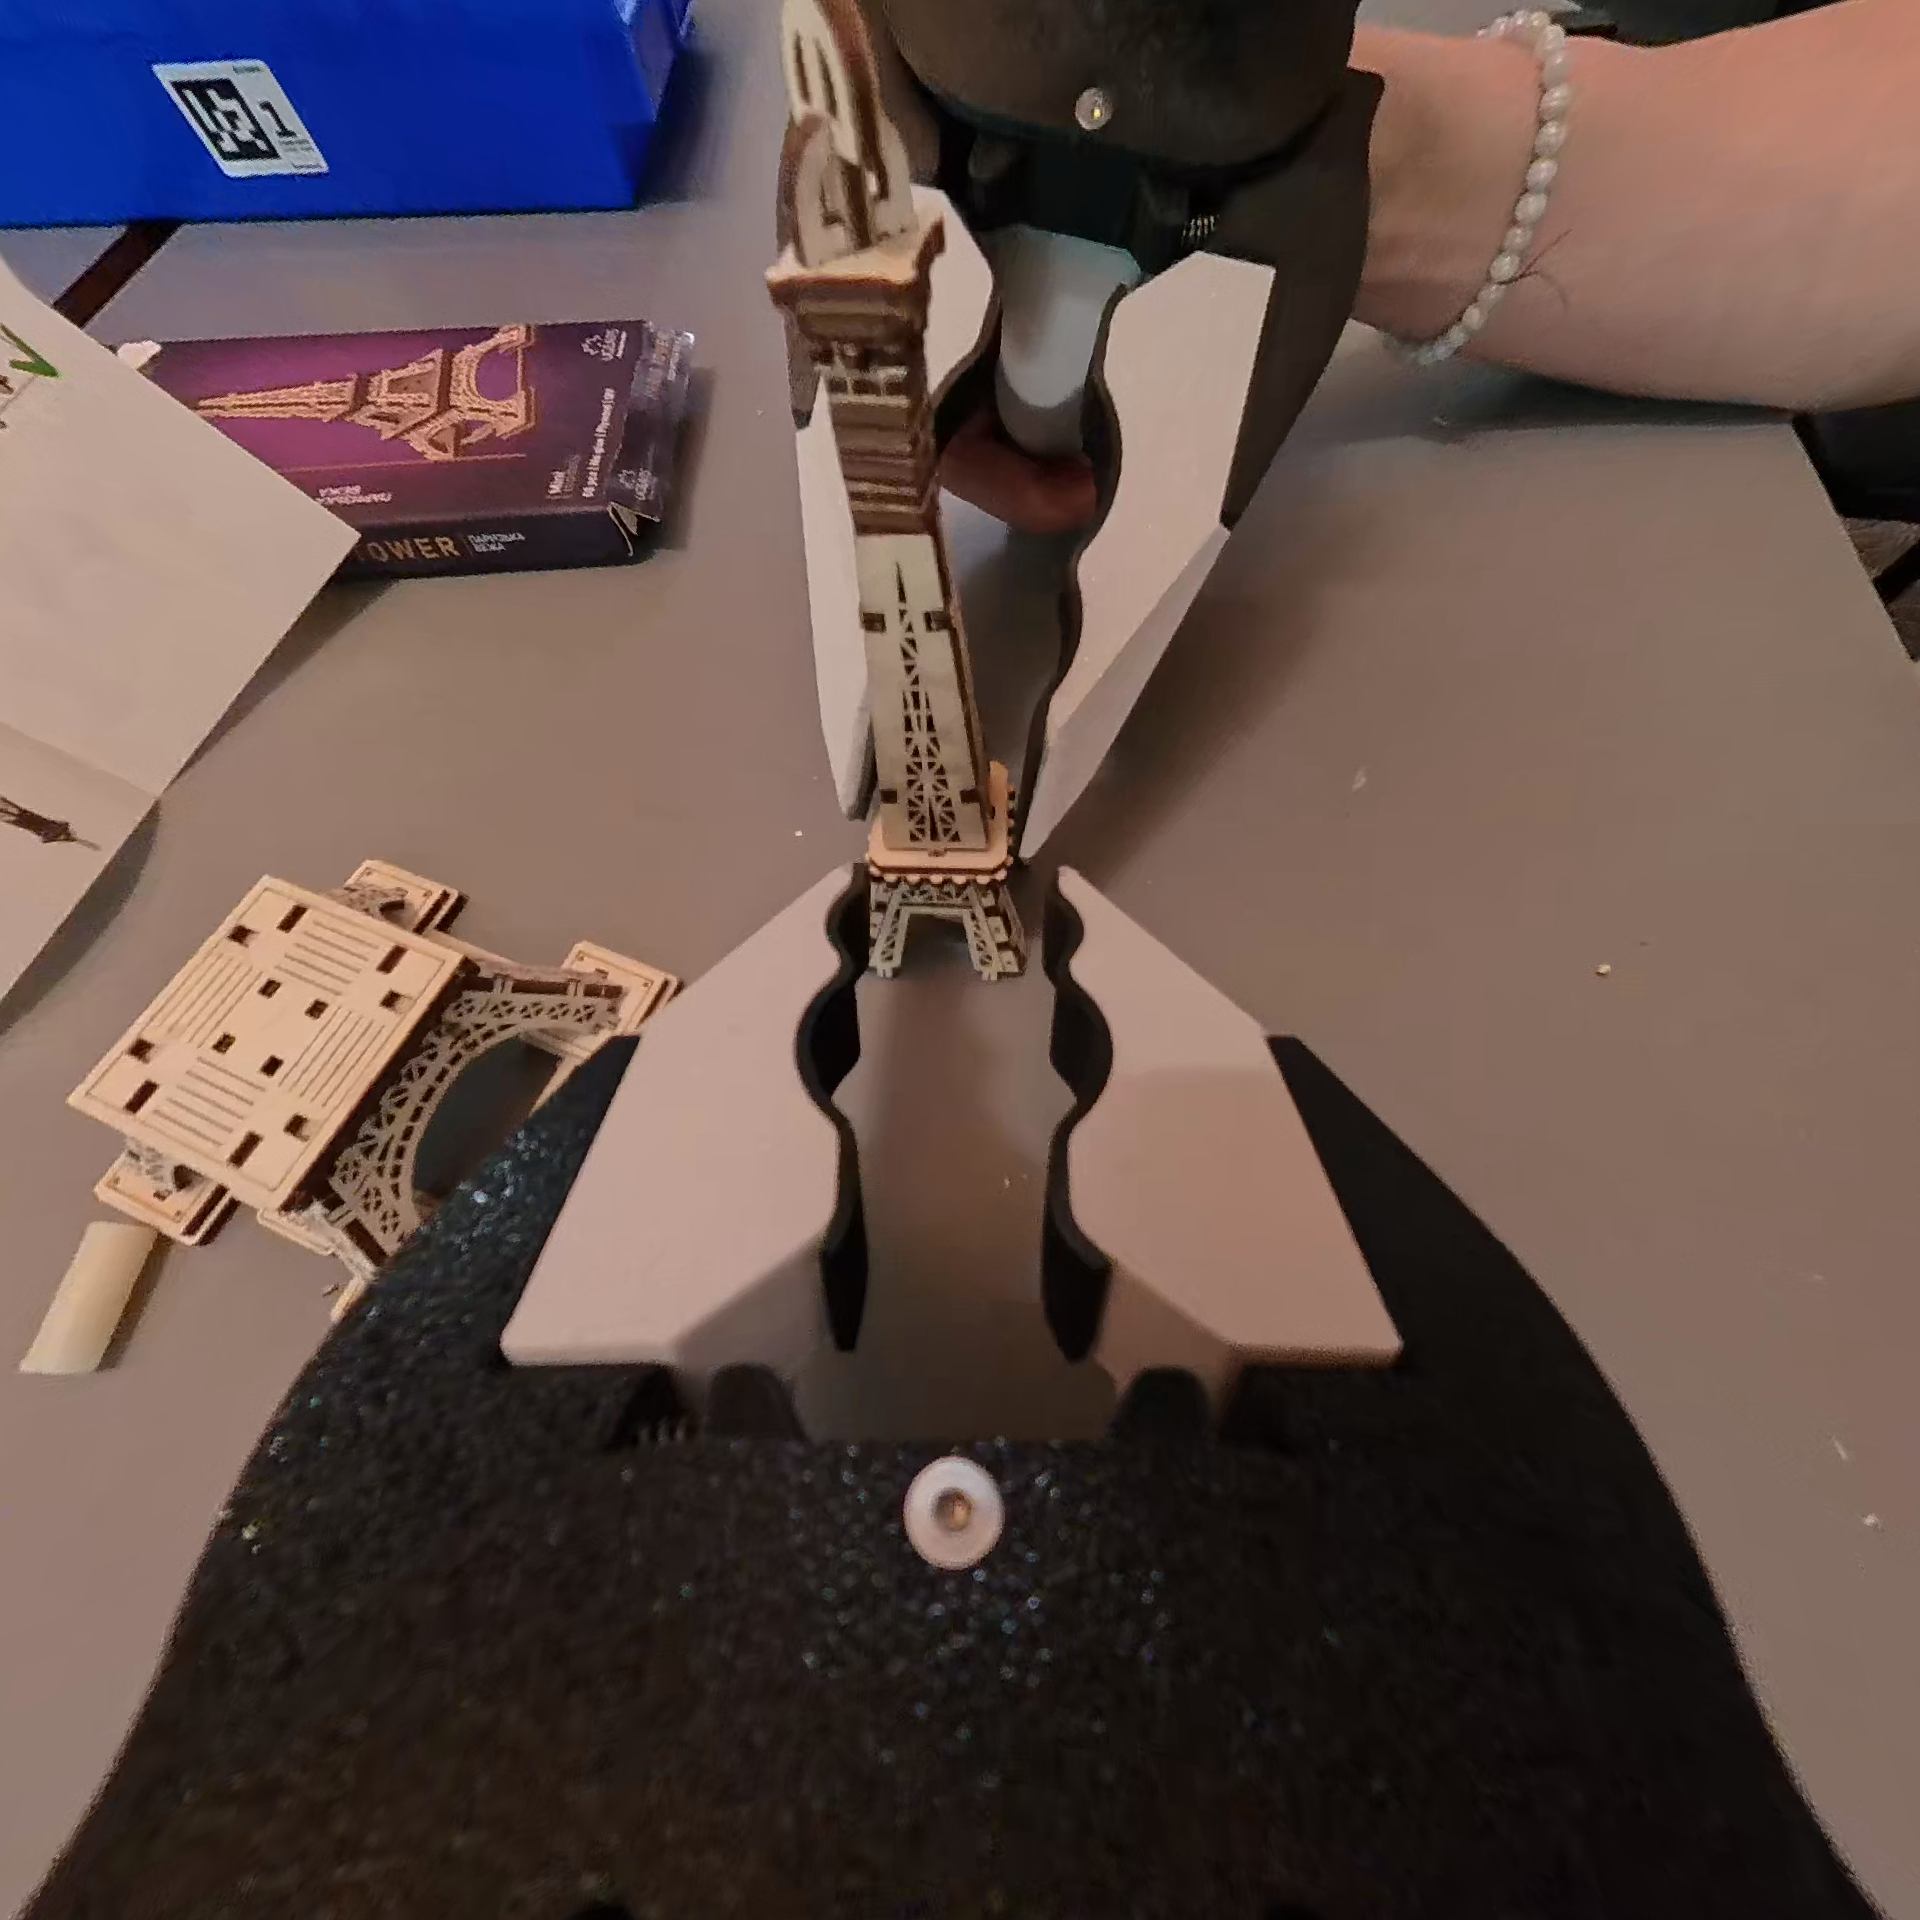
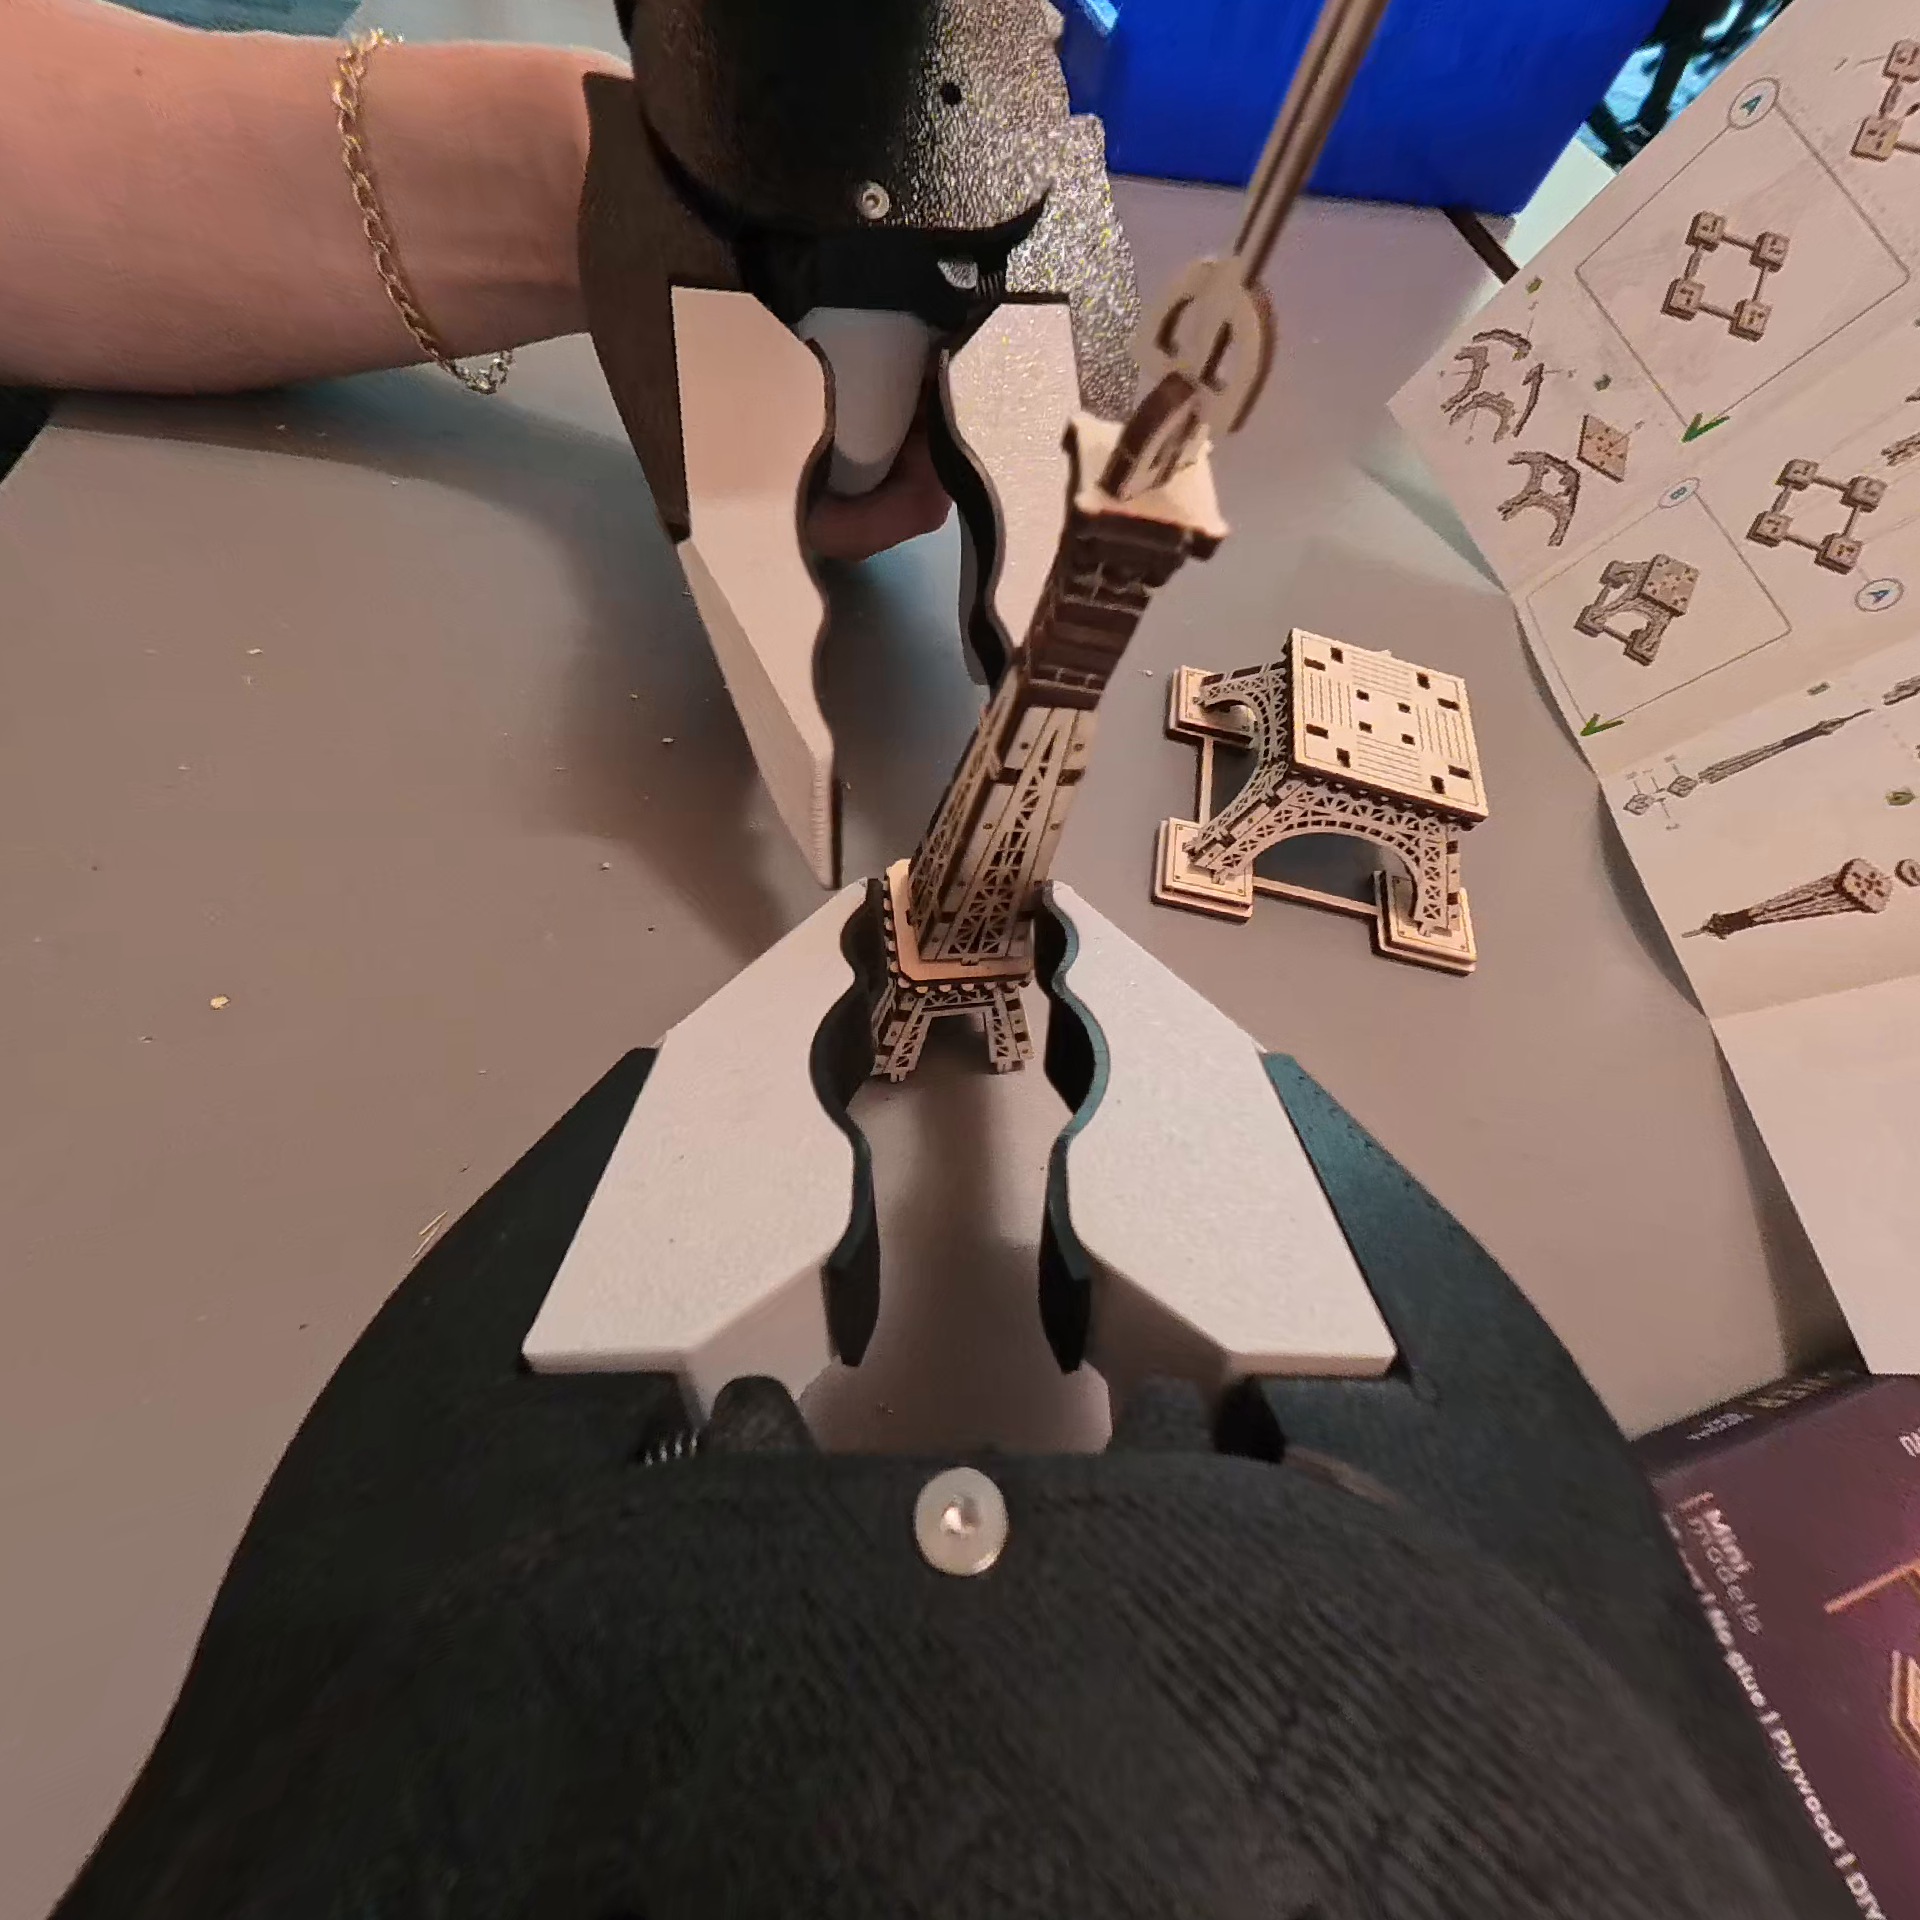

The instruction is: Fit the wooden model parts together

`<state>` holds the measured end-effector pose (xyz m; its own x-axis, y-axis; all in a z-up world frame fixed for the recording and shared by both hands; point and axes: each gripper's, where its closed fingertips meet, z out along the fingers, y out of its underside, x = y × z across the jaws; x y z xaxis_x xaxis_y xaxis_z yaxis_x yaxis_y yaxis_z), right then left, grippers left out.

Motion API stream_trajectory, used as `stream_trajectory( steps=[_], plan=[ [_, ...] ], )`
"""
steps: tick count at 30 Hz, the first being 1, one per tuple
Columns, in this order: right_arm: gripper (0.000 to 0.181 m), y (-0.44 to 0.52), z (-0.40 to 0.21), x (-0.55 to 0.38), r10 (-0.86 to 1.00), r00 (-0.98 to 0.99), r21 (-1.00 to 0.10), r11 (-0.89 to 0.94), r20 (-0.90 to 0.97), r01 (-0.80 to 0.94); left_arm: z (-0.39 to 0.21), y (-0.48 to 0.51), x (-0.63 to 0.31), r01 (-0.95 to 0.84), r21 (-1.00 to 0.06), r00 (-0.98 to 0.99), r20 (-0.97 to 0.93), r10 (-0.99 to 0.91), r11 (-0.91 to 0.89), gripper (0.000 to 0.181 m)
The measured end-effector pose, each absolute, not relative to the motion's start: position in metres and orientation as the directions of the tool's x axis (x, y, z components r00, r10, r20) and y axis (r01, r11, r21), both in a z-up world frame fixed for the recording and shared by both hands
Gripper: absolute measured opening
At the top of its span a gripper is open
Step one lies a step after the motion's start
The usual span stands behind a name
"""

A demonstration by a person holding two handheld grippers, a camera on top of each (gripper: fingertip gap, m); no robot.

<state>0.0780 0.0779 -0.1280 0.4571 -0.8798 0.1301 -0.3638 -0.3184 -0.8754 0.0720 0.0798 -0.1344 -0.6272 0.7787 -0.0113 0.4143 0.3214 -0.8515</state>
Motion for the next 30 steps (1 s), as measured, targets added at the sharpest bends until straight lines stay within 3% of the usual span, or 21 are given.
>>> stream_trajectory(
  steps=[6, 9, 18, 30],
  plan=[
    [0.026, 0.078, -0.128, 0.078, -0.880, 0.462, -0.876, -0.306, 0.111, -0.372, -0.128, 0.077, 0.070, 0.389, -0.872, -0.636, -0.021, 0.771, 0.297, 0.027],
    [0.042, 0.074, -0.122, 0.074, -0.884, 0.451, -0.893, -0.299, 0.126, -0.337, -0.130, 0.075, 0.073, 0.413, -0.864, -0.646, -0.055, 0.761, 0.289, 0.023],
    [0.018, 0.071, -0.120, 0.071, -0.889, 0.440, -0.899, -0.290, 0.125, -0.330, -0.126, 0.072, 0.071, 0.415, -0.863, -0.652, -0.062, 0.755, 0.287, 0.020],
    [0.019, 0.065, -0.123, 0.066, -0.890, 0.429, -0.877, -0.322, 0.152, -0.357, -0.129, 0.069, 0.068, 0.469, -0.804, -0.615, -0.001, 0.789, 0.365, 0.017]
  ],
)
